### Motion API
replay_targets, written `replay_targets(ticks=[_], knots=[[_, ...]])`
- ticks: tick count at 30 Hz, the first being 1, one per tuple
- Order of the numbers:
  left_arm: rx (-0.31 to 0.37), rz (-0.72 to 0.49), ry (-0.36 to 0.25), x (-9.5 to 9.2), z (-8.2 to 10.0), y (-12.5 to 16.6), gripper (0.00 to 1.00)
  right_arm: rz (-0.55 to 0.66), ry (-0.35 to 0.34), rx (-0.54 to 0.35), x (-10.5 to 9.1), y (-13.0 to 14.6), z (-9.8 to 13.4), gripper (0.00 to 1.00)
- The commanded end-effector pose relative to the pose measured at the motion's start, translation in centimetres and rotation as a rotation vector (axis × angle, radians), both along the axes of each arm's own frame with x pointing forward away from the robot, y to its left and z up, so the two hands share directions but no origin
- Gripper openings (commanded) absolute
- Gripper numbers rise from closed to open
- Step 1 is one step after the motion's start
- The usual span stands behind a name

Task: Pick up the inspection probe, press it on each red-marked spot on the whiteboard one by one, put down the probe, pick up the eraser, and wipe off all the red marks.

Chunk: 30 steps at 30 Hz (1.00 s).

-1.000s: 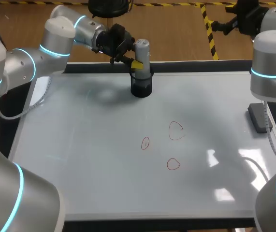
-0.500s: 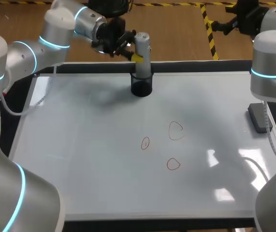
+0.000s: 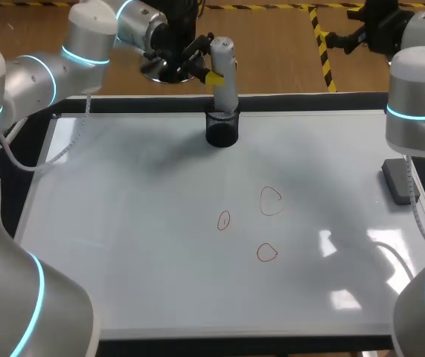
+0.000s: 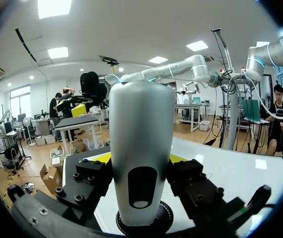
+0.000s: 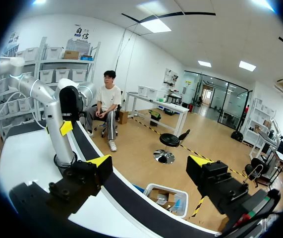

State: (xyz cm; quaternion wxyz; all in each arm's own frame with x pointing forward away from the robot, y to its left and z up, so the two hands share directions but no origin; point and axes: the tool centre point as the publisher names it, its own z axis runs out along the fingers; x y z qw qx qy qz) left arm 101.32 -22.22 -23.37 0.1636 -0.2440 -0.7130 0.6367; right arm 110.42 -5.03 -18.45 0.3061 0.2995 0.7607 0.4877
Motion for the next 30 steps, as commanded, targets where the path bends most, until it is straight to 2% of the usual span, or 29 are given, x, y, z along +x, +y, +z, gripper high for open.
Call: replay_targets(ticks=[1, 19, 30], knots=[[0.021, 0.024, -0.027, -1.2, 1.3, 0.3, 0.00, 0.000, 0.000, 0.000, 0.0, 0.0, 0.0, 1.00], [-0.002, 0.046, -0.059, -1.0, 4.0, 0.0, 0.00, 0.000, 0.000, 0.000, 0.0, 0.0, 0.0, 1.00], [0.008, 0.064, -0.033, -0.6, 4.7, 0.1, 0.00, 0.000, 0.000, 0.000, 0.0, 0.0, 0.0, 1.00]])
